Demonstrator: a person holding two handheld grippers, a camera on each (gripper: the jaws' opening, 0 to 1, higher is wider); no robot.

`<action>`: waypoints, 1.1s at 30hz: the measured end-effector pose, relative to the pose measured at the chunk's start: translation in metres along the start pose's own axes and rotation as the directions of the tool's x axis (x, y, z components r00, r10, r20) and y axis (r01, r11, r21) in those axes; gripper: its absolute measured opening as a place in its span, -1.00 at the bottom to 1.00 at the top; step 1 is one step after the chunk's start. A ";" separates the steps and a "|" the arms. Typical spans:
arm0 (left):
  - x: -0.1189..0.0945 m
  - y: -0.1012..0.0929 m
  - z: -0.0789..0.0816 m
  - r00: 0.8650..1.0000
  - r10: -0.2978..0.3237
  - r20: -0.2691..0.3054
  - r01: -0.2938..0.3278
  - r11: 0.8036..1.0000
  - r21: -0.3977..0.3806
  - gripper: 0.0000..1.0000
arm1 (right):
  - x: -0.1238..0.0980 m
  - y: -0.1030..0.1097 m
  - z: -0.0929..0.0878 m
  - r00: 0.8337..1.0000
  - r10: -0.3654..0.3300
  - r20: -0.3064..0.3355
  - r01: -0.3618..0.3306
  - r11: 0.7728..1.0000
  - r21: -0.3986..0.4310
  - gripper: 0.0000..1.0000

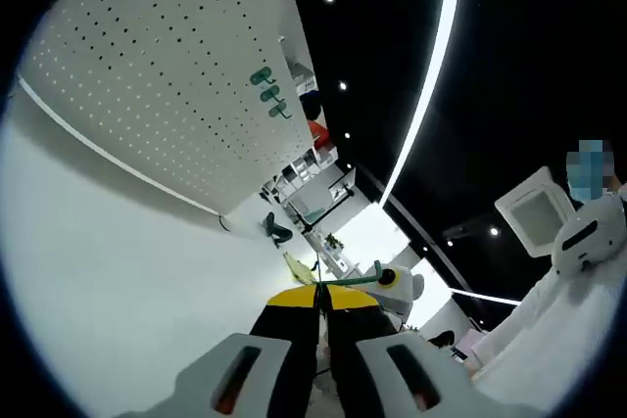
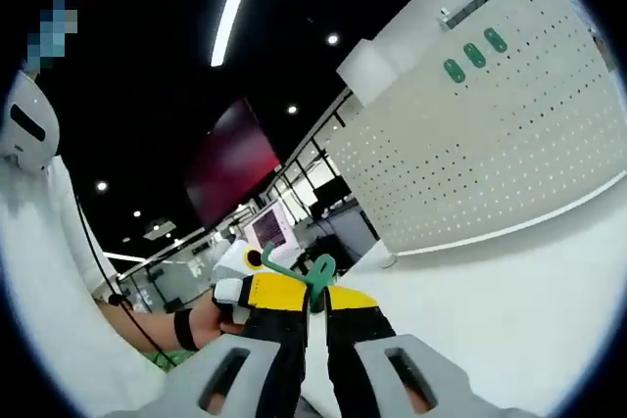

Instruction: Insert the hook assembly into the mounting plate slot until the hook locks in place.

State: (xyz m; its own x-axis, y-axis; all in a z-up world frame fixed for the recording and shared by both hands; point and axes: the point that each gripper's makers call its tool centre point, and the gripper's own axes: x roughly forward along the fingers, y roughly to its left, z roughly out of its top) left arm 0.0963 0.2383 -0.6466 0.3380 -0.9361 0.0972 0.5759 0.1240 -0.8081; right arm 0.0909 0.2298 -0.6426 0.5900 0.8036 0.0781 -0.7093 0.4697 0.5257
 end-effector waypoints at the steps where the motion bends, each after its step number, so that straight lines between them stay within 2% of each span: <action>1: 0.000 0.000 0.000 1.000 0.002 -0.001 -0.002 1.000 0.008 -0.96 | 0.000 0.000 0.000 1.000 -0.002 0.000 0.002 1.000 0.001 -0.92; 3: 0.001 -0.001 -0.001 1.000 0.012 -0.011 -0.011 0.999 0.048 -0.95 | 0.000 -0.001 0.000 1.000 -0.012 -0.002 0.012 1.000 0.003 -0.93; 7: 0.003 0.000 0.001 1.000 0.018 -0.004 -0.017 0.996 0.088 -0.90 | -0.004 -0.003 0.005 1.000 -0.017 0.026 0.016 0.997 0.071 -0.98; 8: 0.003 0.003 0.001 0.999 0.037 -0.001 -0.037 0.995 0.096 -0.85 | -0.005 -0.001 0.008 0.999 -0.007 0.043 0.004 0.997 0.071 -1.00; 10: 0.003 0.004 0.000 0.999 0.031 -0.011 -0.030 0.994 0.101 -0.85 | -0.004 -0.001 0.007 0.999 -0.023 0.026 0.021 0.998 0.053 -1.00; 12: 0.004 0.004 0.000 0.999 0.034 -0.010 -0.032 0.989 0.143 -0.85 | -0.004 -0.002 0.008 0.999 -0.026 0.027 0.025 0.999 0.048 -1.00; 16: 0.005 0.007 0.000 0.998 0.057 -0.015 -0.053 0.982 0.179 -0.84 | -0.004 -0.007 0.008 0.999 -0.046 0.023 0.045 0.998 0.049 -1.00; 18: 0.004 0.011 0.001 0.996 0.091 -0.014 -0.084 0.964 0.251 -0.87 | -0.004 -0.009 0.009 0.997 -0.067 0.026 0.066 0.997 0.043 -1.00; 21: 0.003 0.013 0.000 0.992 0.123 -0.016 -0.109 0.924 0.366 -0.84 | -0.006 -0.017 0.010 0.994 -0.109 0.029 0.108 0.994 0.026 -1.00; 26: 0.005 0.010 -0.003 0.987 0.159 -0.036 -0.130 0.902 0.412 -0.76 | -0.012 -0.030 0.011 0.983 -0.181 0.028 0.182 0.983 -0.022 -1.00; 29: 0.009 0.007 -0.008 0.982 0.180 -0.060 -0.133 0.877 0.462 -0.71 | -0.014 -0.033 0.011 0.980 -0.199 0.028 0.200 0.979 -0.026 -1.00; 31: 0.012 0.006 -0.009 0.979 0.193 -0.069 -0.137 0.869 0.476 -0.69 | -0.015 -0.036 0.009 0.974 -0.228 0.016 0.229 0.973 -0.035 -1.00; 33: 0.014 0.006 -0.007 0.976 0.209 -0.055 -0.156 0.855 0.494 -0.68 | -0.015 -0.036 0.006 0.971 -0.237 -0.003 0.236 0.969 -0.065 -1.00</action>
State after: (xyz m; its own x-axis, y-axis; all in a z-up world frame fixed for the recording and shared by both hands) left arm 0.0995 0.2235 -0.6540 0.4097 -0.9061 -0.1060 0.8078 0.4143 -0.4194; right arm 0.1097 0.1992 -0.6575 0.7402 0.6704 -0.0512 -0.5732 0.6691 0.4730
